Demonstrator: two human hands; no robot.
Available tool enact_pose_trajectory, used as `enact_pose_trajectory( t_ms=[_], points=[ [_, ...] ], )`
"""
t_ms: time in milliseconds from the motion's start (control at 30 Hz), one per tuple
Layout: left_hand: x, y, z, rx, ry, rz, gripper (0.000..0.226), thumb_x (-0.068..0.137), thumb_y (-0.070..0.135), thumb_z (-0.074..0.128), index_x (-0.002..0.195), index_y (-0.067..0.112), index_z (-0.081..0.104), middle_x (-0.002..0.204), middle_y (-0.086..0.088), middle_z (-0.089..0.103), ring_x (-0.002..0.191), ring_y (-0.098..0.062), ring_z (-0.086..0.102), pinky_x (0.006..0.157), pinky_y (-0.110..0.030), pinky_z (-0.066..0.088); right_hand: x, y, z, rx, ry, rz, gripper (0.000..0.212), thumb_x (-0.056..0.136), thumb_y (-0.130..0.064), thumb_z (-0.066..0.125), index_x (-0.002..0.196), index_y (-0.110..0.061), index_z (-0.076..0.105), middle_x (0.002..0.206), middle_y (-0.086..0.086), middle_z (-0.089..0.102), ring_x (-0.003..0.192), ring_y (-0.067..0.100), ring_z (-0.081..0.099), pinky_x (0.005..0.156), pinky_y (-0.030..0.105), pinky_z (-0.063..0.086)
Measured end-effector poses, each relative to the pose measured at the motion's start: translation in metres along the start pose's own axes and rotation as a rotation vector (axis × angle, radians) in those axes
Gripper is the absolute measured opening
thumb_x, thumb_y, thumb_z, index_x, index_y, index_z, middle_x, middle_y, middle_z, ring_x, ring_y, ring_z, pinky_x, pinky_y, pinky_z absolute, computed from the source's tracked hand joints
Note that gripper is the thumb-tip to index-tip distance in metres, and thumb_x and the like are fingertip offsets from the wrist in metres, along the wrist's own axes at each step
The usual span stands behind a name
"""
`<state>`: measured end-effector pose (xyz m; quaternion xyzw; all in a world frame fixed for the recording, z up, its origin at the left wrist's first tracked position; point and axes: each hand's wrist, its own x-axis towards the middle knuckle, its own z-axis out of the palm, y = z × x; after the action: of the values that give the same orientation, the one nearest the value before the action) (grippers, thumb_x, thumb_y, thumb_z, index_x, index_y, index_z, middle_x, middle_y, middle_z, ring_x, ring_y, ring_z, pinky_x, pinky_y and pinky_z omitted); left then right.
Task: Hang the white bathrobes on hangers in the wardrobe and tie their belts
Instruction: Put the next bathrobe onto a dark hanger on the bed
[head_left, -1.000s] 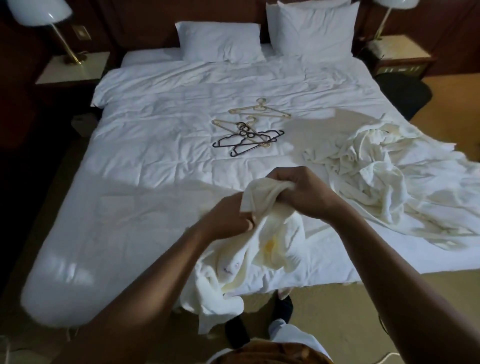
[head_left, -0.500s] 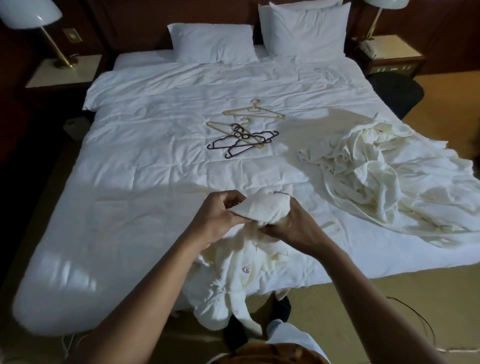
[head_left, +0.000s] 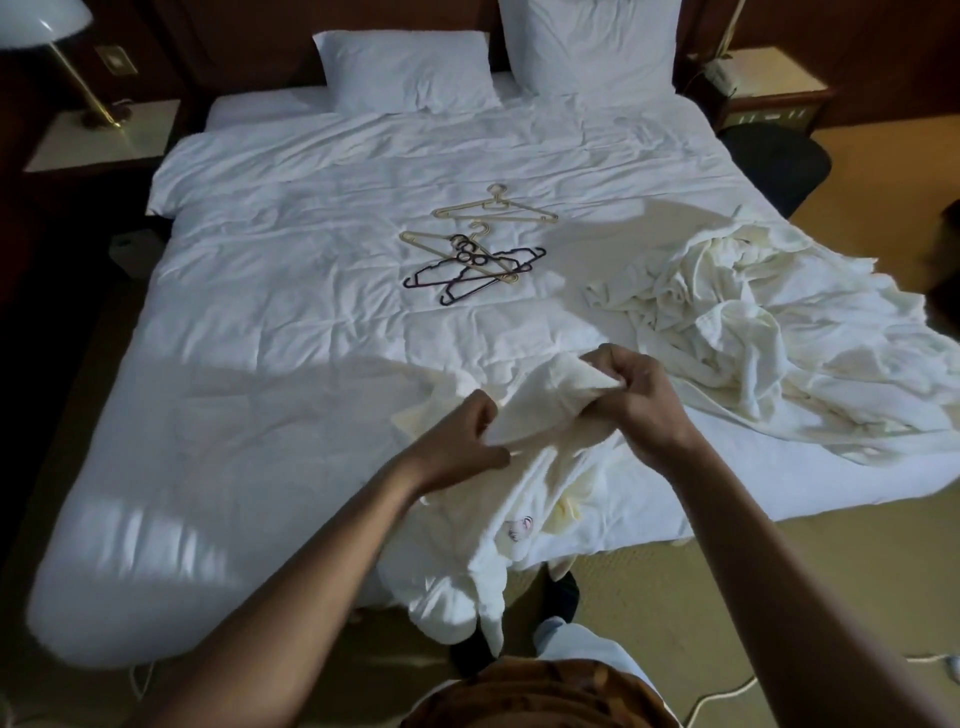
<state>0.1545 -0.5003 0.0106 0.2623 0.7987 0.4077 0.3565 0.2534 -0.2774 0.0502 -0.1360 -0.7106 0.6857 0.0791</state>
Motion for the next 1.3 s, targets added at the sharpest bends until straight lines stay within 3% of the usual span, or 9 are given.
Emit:
enact_pose_trajectory(
  t_ms=[133,233,433,600,767,933,1033,1167,1300],
  points=[
    [0.002,-0.02,0.033,0.196,-0.127,-0.15,0.06,0.079,0.033,0.073,0.135,0.037,0.052,0.126,0.004,0.065,0.113,-0.018,0.063,0.095,-0.037,0.054,-0.003,-0.006,-0.012,0.262,0.054,-0.01,0.041,0.045,0.012,0.042,0.062,-0.021,0.024,0.063,0.004,0.043,0.059,0.016,0.034,0.048,0.023,0.023],
    [-0.003,-0.042,0.025,0.324,-0.049,-0.318,0.053,0.076,0.05,0.068,0.127,0.038,0.065,0.132,0.008,0.065,0.123,-0.017,0.06,0.105,-0.03,0.047,-0.007,-0.01,-0.027,0.219,0.123,-0.015,0.044,0.049,0.017,0.04,0.06,-0.024,0.029,0.061,-0.001,0.048,0.056,0.014,0.038,0.046,0.02,0.026],
    [-0.01,-0.035,-0.028,0.001,0.266,-0.182,0.027,0.069,0.039,0.072,0.079,0.014,0.066,0.068,0.002,0.065,0.064,-0.012,0.06,0.063,-0.033,0.048,-0.011,0.014,-0.066,-0.258,0.368,0.101,0.028,0.048,-0.005,0.063,0.062,-0.025,0.05,0.069,0.002,0.048,0.064,0.016,0.042,0.055,0.034,0.033],
    [-0.01,0.007,-0.062,-0.372,0.418,-0.064,0.028,0.084,0.025,0.077,0.076,0.015,0.052,0.062,-0.007,0.049,0.045,-0.019,0.044,0.044,-0.027,0.034,-0.012,0.027,-0.059,-0.432,0.491,0.182,0.032,0.077,-0.022,0.084,0.101,-0.028,0.063,0.091,-0.01,0.061,0.09,0.025,0.063,0.074,0.042,0.054],
    [-0.005,0.041,-0.071,-0.909,0.496,-0.019,0.01,0.095,0.018,0.065,0.086,0.016,0.061,0.075,0.0,0.059,0.07,-0.014,0.059,0.057,-0.024,0.048,0.001,0.035,-0.031,-0.222,0.313,0.218,0.086,0.087,-0.023,0.081,0.155,-0.024,0.028,0.141,0.006,0.05,0.12,0.025,0.057,0.092,0.042,0.053],
    [-0.008,0.06,-0.085,-1.118,0.481,0.072,0.034,0.093,0.016,0.066,0.125,0.006,0.059,0.097,-0.01,0.071,0.082,-0.02,0.069,0.074,-0.034,0.055,-0.01,0.08,0.007,-0.574,0.13,0.489,0.063,0.095,-0.062,0.056,0.139,-0.018,0.049,0.142,0.012,0.055,0.127,0.03,0.055,0.106,0.045,0.044],
    [-0.014,0.068,-0.086,-1.218,0.434,0.153,0.04,0.094,0.015,0.065,0.129,0.002,0.052,0.1,-0.014,0.068,0.088,-0.024,0.068,0.082,-0.038,0.056,-0.037,0.103,0.031,-0.257,0.206,0.769,0.068,0.094,-0.077,0.036,0.122,-0.018,0.055,0.122,0.016,0.057,0.103,0.027,0.055,0.091,0.042,0.044],
    [-0.025,0.083,-0.083,-1.391,0.39,0.224,0.047,0.09,0.01,0.062,0.134,-0.001,0.053,0.115,-0.017,0.069,0.105,-0.026,0.069,0.103,-0.041,0.052,-0.058,0.12,0.044,0.432,0.213,1.084,0.093,0.082,-0.085,0.048,0.139,-0.012,0.055,0.141,0.016,0.057,0.124,0.039,0.057,0.102,0.05,0.044],
    [-0.035,0.089,-0.083,-1.43,0.296,0.241,0.034,0.093,0.013,0.058,0.123,-0.004,0.064,0.12,-0.018,0.071,0.113,-0.028,0.068,0.107,-0.045,0.05,-0.023,0.09,0.034,0.751,0.269,0.635,0.046,0.101,-0.038,0.055,0.138,-0.012,0.061,0.132,0.018,0.066,0.119,0.039,0.065,0.1,0.054,0.053]
  ],
)
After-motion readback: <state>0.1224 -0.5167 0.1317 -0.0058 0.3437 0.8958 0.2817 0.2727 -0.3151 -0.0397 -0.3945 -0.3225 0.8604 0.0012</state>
